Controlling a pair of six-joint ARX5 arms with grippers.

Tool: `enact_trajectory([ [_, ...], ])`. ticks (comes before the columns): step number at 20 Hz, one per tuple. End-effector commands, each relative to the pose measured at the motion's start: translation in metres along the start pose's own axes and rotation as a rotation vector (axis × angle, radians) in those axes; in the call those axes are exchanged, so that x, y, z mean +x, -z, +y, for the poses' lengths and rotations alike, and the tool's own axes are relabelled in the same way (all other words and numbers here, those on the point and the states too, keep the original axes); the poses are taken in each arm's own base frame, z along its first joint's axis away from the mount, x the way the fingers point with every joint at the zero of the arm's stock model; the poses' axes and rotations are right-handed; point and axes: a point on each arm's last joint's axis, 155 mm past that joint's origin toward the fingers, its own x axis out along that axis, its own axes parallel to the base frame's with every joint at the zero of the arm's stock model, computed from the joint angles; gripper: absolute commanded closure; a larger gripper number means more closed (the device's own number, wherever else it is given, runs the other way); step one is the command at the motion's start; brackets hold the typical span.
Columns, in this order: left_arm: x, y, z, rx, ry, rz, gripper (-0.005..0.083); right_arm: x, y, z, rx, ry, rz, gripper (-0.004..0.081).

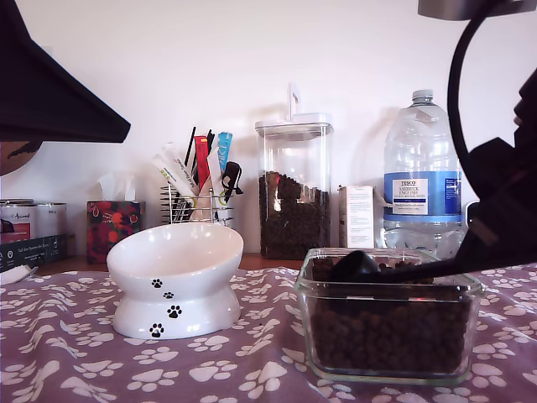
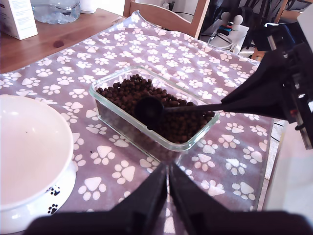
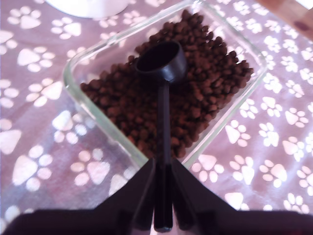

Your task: Measure one spoon of cat food and pour it into the food bowl

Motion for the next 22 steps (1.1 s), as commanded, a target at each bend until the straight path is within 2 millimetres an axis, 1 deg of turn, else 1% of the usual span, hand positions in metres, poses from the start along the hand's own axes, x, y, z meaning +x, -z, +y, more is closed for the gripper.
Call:
enact_trajectory([
  [1, 0.001, 0.0, 0.0, 0.006, 0.003, -0.002, 0.0793, 0.003, 0.008, -0.004, -0.011, 0.024, 0.009, 0.0783],
  [3, 0.001, 0.0, 0.0, 0.006, 0.003, -0.002, 0.0793, 0.002, 0.004, -0.008, -0.032, 0.047, 0.0, 0.0783],
  [5, 0.001, 0.0, 0.0, 0.006, 0.003, -0.002, 0.0793, -0.002, -0.009, -0.014, -0.087, 0.072, -0.024, 0.0783],
  [7, 0.001, 0.0, 0.0, 0.006, 0.003, -0.002, 0.0793, -0.006, -0.026, -0.018, -0.175, 0.088, -0.05, 0.0783],
  [9, 0.001, 0.0, 0.0, 0.006, 0.003, -0.002, 0.0793, -0.007, -0.035, -0.024, -0.298, 0.109, -0.051, 0.0783],
  [14, 0.001, 0.0, -0.001, 0.005, 0.003, -0.002, 0.0793, -0.003, -0.035, -0.043, -0.586, 0.161, 0.005, 0.0783],
  [16, 0.001, 0.0, -0.001, 0.005, 0.003, -0.002, 0.0793, -0.002, -0.039, -0.05, -0.686, 0.179, 0.018, 0.0783],
  [18, 0.001, 0.0, -0.001, 0.005, 0.003, -0.002, 0.0793, -0.002, -0.043, -0.055, -0.768, 0.194, 0.022, 0.0783],
  [22, 0.001, 0.0, -0.001, 0.005, 0.008, -0.001, 0.0793, 0.004, -0.039, -0.061, -0.996, 0.204, 0.08, 0.0783],
])
